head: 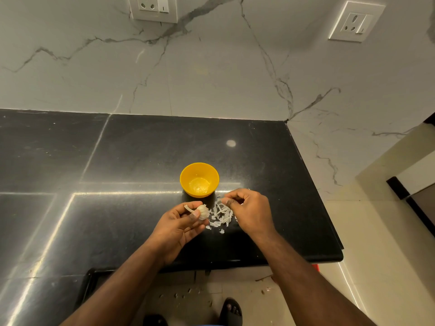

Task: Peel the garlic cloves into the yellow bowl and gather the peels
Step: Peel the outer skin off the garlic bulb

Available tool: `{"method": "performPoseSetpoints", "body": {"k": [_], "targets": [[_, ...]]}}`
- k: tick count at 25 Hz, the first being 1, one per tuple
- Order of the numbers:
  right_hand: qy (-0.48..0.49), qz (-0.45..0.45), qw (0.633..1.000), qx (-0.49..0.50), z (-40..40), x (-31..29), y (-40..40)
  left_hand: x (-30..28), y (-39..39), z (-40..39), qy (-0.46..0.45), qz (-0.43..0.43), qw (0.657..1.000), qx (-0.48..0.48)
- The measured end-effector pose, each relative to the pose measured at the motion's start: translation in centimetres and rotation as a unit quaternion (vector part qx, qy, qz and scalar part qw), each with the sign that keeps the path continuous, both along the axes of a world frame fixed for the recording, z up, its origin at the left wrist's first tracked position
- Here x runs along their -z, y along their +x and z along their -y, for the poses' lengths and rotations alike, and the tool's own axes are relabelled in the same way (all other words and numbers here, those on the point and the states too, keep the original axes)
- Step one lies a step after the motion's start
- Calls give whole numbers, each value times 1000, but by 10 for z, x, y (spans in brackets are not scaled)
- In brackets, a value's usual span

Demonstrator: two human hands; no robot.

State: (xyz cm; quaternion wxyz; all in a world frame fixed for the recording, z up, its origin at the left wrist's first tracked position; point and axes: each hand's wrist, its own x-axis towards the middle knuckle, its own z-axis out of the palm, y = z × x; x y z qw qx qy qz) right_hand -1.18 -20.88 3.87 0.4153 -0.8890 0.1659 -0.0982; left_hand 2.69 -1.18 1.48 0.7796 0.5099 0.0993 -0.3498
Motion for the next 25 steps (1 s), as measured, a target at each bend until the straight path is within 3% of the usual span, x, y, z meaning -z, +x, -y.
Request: {"method": "performPoseSetpoints", "body": {"k": [15, 19, 25], "targets": [[-5, -8, 1000, -3, -1, -1, -3, 1, -2, -1, 9, 1, 1000, -5], [145, -35, 985, -85, -23, 0, -9, 1, -2, 0, -17, 16, 1000, 0], [228, 18, 973, -38, -37, 8, -6, -1, -1, 2, -38, 24, 999, -19]]}}
